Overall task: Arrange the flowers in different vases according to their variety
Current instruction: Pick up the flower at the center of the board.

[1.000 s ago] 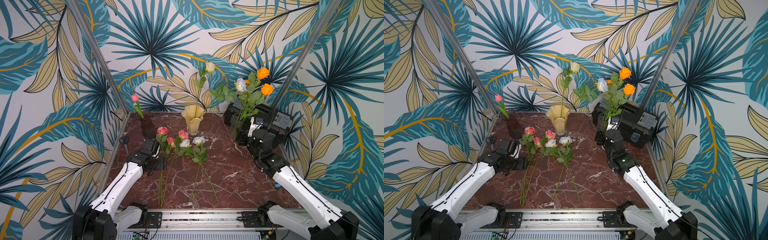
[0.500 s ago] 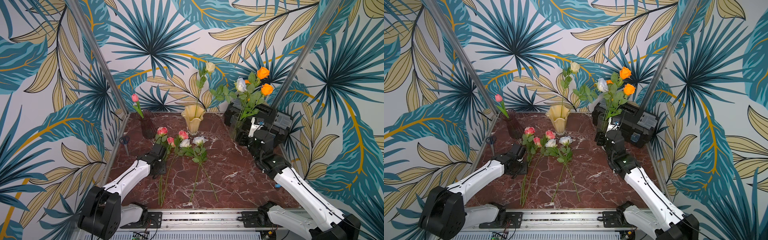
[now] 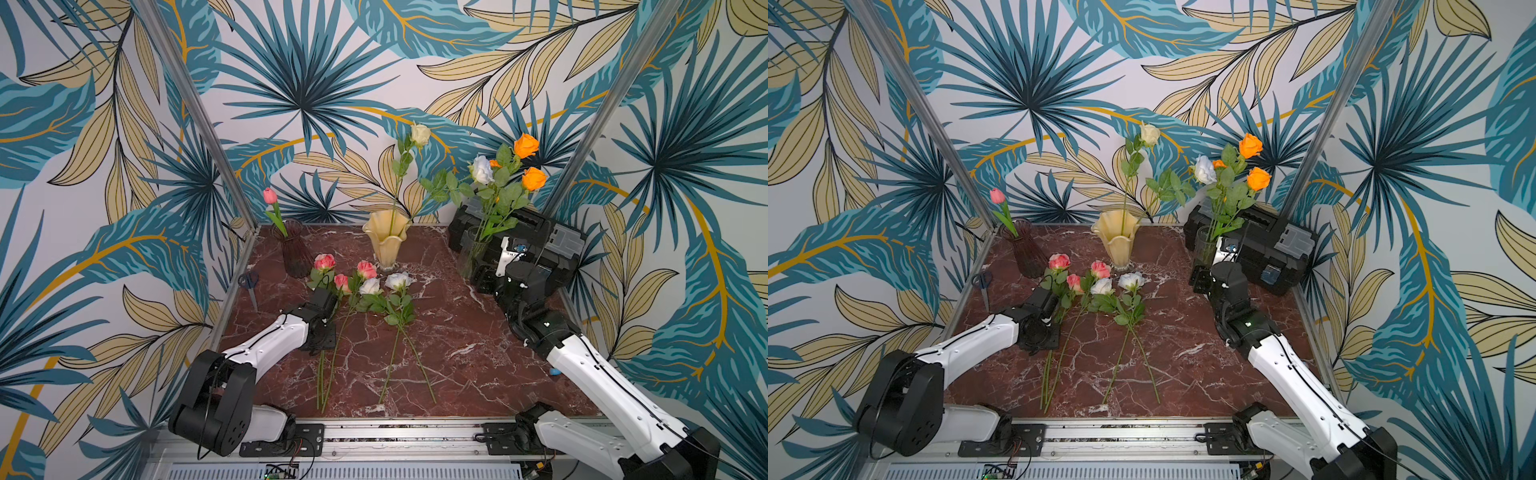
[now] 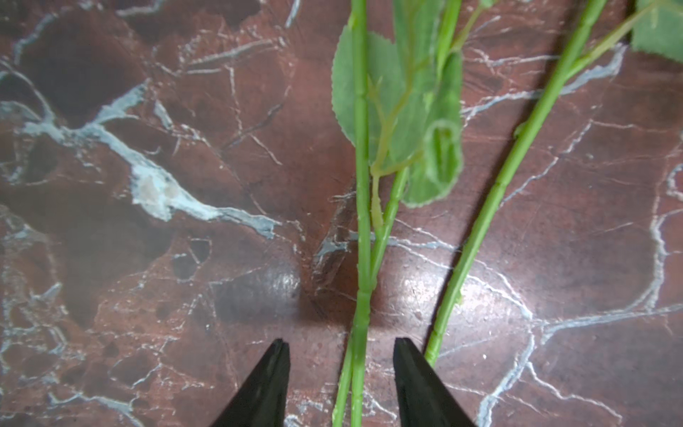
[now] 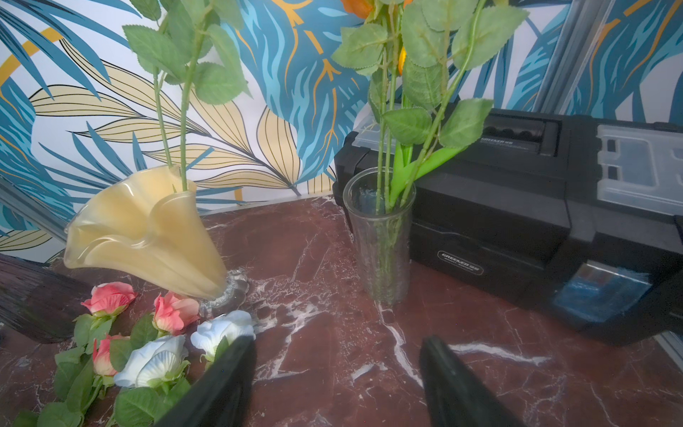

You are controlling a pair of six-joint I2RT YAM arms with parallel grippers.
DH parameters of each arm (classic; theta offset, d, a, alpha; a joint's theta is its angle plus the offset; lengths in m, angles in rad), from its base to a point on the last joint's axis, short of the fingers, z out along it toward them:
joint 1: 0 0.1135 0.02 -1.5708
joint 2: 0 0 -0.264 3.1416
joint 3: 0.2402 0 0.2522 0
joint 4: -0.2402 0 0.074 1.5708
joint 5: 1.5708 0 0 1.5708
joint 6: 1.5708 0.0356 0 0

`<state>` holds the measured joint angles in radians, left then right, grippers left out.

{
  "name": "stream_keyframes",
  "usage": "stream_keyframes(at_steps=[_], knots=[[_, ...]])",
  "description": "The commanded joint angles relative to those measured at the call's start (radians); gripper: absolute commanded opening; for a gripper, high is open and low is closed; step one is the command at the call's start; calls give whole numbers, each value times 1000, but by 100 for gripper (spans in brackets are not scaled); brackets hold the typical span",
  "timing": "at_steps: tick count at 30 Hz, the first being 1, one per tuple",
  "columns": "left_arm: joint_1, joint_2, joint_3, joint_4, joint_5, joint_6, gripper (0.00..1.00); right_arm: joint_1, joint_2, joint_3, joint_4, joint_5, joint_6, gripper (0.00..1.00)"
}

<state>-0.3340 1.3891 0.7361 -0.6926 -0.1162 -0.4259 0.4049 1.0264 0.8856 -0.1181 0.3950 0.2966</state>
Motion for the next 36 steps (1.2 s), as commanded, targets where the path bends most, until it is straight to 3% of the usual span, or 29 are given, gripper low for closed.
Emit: stream_keyframes(at_steps=[1, 7, 15, 24, 36], knots=[[-5, 34, 6, 2, -2, 4, 47, 4, -20, -23, -14, 4, 15, 74], [-8, 65, 13, -14, -3, -8, 45, 4, -32, -27, -20, 10, 14, 74], [-15, 75, 23, -14, -10, -9, 33, 3, -37, -34, -24, 15, 13, 74], [-20, 42, 23, -17, -14, -7, 31, 5, -38, -36, -28, 17, 13, 74], [-20, 25, 31, -22, -17, -3, 22, 4, -42, -40, -31, 19, 16, 74]])
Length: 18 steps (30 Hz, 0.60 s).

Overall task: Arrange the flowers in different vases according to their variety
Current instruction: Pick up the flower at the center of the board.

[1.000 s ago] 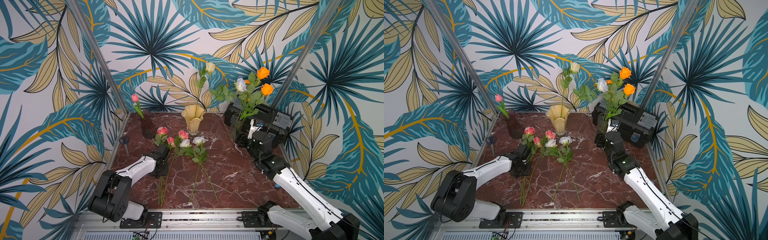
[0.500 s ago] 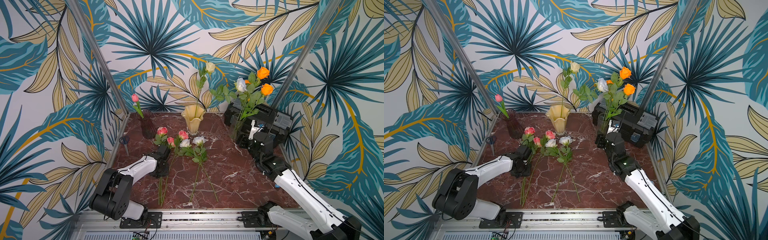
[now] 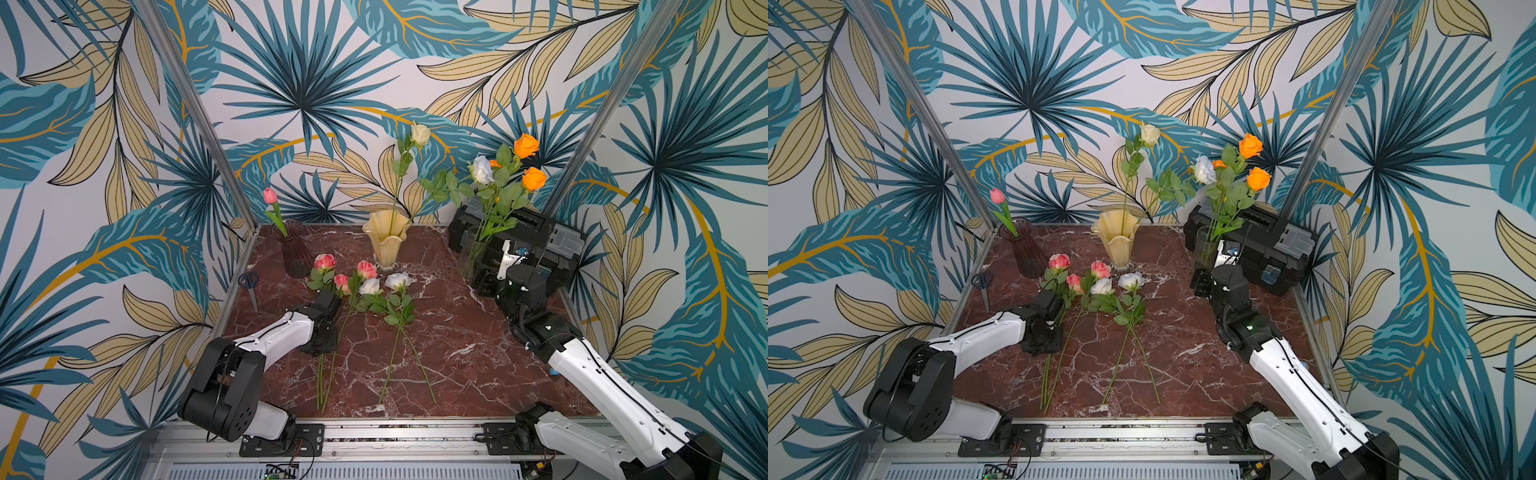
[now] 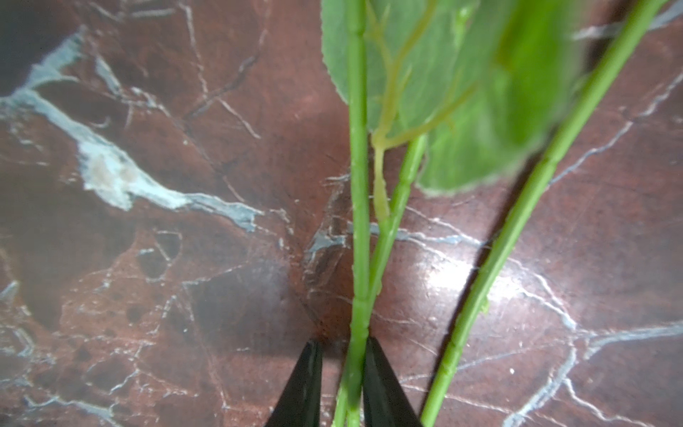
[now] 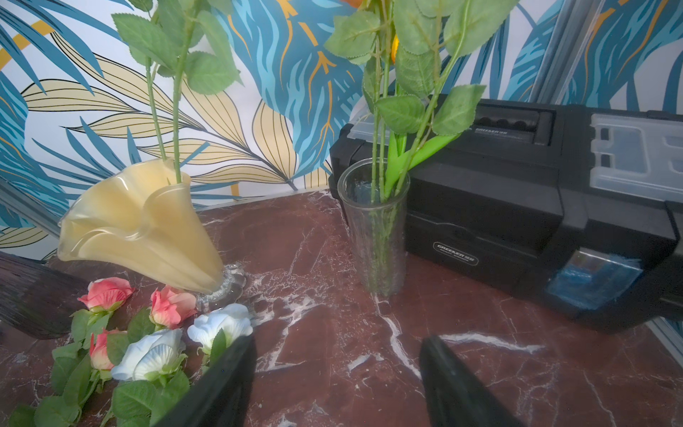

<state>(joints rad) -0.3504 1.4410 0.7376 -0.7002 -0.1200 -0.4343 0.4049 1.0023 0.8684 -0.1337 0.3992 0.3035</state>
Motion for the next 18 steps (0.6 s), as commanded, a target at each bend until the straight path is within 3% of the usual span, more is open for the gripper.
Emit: stream_keyframes(at_steps=[1, 18], knots=[[-4, -28, 31, -15, -13, 7, 21, 5, -18, -23, -15, 16, 10, 74], [-5, -29, 32, -13, -13, 3, 7, 4, -32, -34, -18, 24, 18, 74]])
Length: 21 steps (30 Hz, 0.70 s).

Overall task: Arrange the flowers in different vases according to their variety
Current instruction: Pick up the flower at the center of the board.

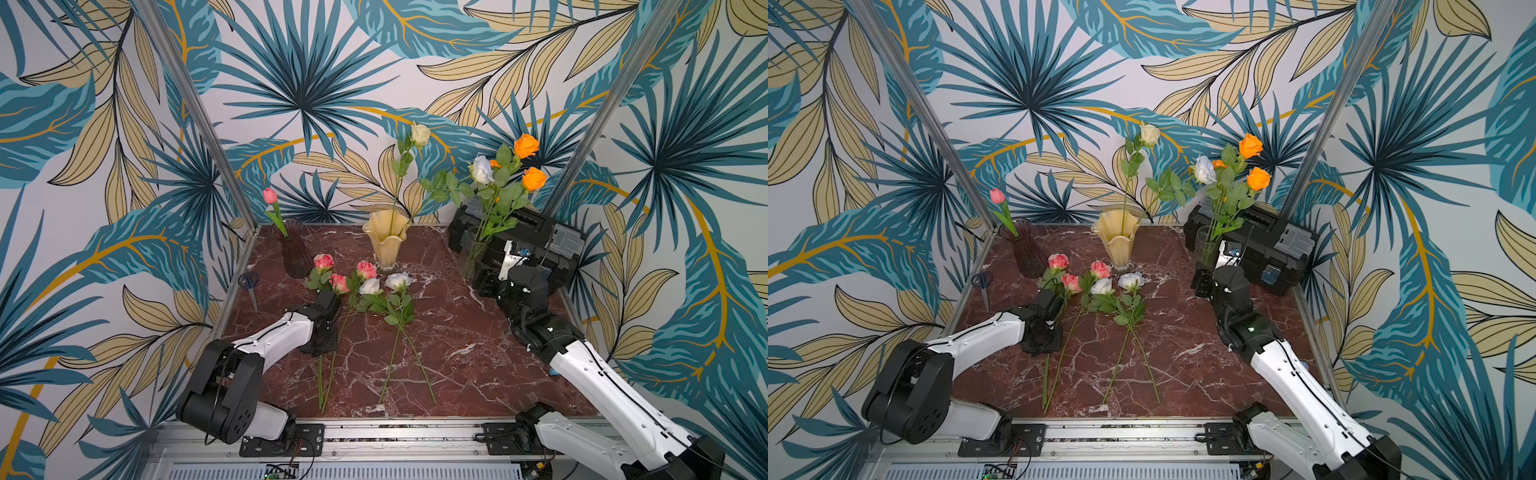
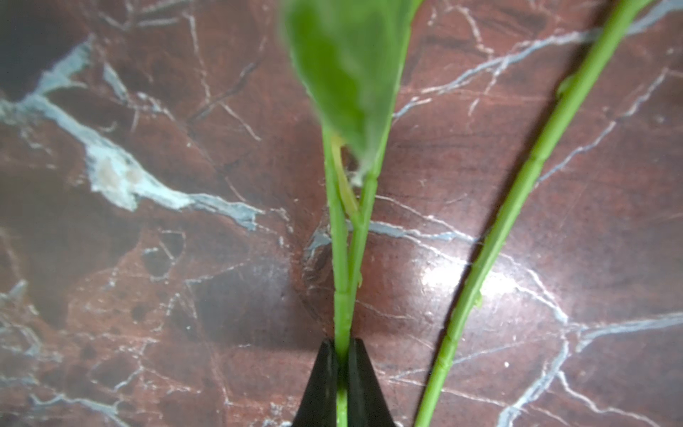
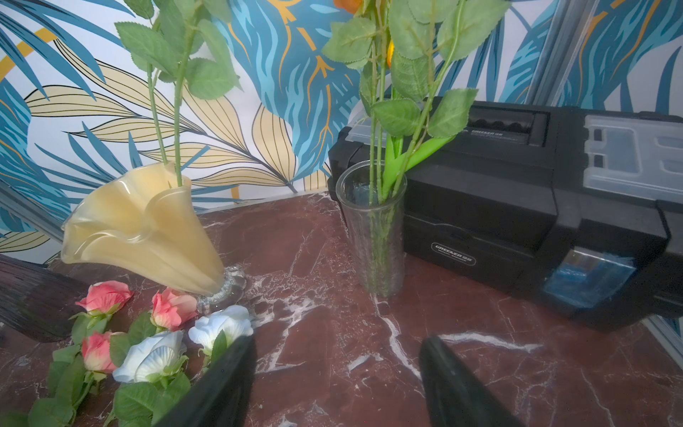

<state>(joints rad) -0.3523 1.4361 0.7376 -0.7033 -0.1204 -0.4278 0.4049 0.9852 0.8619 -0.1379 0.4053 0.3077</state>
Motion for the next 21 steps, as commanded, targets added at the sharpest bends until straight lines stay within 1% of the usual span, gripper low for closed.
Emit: stream_keyframes(at_steps=[1, 4, 9, 14, 17, 19, 21], knots=[[-2, -32, 34, -13, -13, -3, 6, 5, -16, -28, -14, 17, 16, 74], [-3, -59, 43, -28, -12, 1, 4, 4, -18, -29, -14, 18, 14, 74], [-3, -122, 49, -42, -1, 9, 5, 3, -17, -29, -14, 15, 17, 74], [-2, -179, 77, -82, -21, 20, 3, 5, -17, -29, -11, 15, 18, 74], [-3, -221, 80, -70, -1, 43, 5, 5, -13, -26, -8, 11, 17, 74], [-3, -209, 85, -69, 3, 67, 7, 3, -15, -26, -8, 7, 22, 74], [-2, -168, 94, -75, 7, 82, 9, 5, -15, -27, -2, 5, 26, 74]])
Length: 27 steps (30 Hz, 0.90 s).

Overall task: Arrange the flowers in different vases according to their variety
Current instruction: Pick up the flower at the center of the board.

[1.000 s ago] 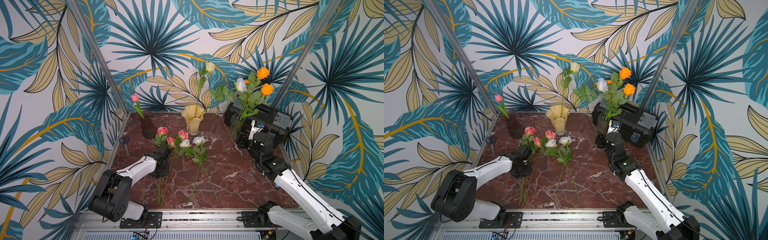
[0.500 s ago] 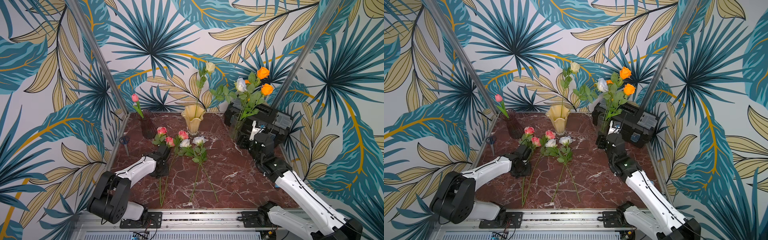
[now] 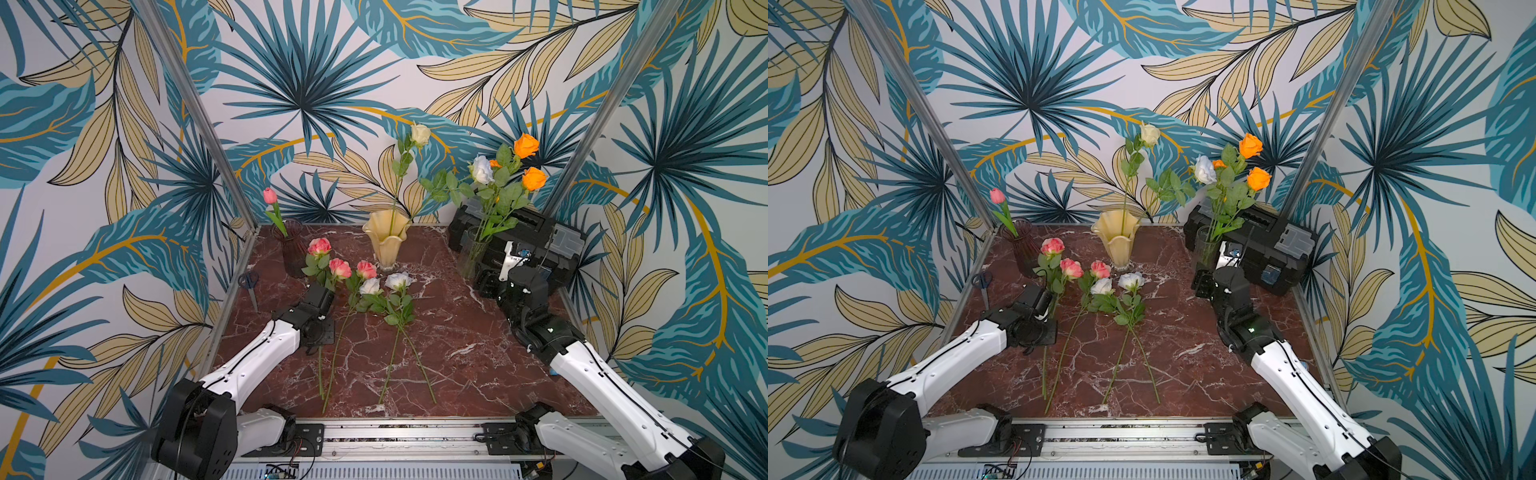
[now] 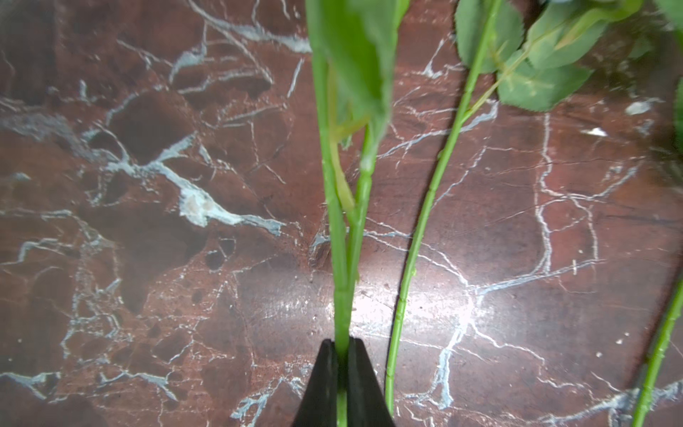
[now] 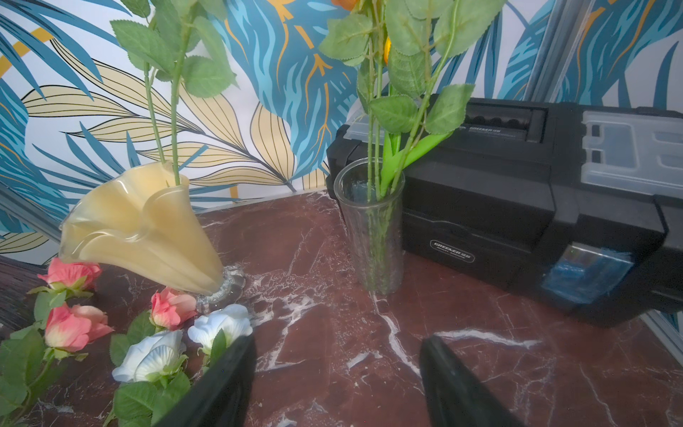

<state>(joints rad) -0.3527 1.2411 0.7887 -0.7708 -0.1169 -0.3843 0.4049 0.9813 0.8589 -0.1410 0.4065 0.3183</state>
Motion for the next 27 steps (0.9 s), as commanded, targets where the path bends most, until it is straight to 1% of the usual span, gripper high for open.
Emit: stream_keyframes(at_steps=[1, 2, 4, 6, 9, 13, 14, 17, 21, 24, 26, 27], knots=[[-2, 38, 38, 2, 3, 40, 9, 5, -10, -24, 3, 5, 16, 74], [-3, 46, 31, 16, 33, 36, 10, 4, -10, -25, 3, 5, 17, 74], [-2, 50, 20, 43, 44, 32, 14, 4, -12, -26, 3, 4, 17, 74], [-3, 60, 20, 54, 37, 24, 15, 4, -18, -28, -2, 5, 14, 74], [-3, 81, 26, 56, 19, 23, 24, 5, -23, -29, -3, 9, 8, 74], [-3, 98, 36, 48, 17, 31, 25, 4, -28, -32, -5, 12, 6, 74], [-3, 112, 42, 41, -16, 29, 25, 4, -30, -32, -5, 11, 6, 74], [-1, 132, 44, 54, -35, 33, 25, 3, -29, -35, -2, 9, 11, 74], [-1, 156, 64, 78, -88, 27, 26, 4, -27, -38, 1, 8, 12, 74], [11, 181, 85, 100, -112, 22, 31, 3, -30, -40, -2, 6, 12, 74], [23, 207, 101, 118, -111, 27, 37, 5, -32, -39, -5, 9, 9, 74], [30, 222, 110, 123, -105, 31, 38, 4, -33, -40, -5, 11, 8, 74]])
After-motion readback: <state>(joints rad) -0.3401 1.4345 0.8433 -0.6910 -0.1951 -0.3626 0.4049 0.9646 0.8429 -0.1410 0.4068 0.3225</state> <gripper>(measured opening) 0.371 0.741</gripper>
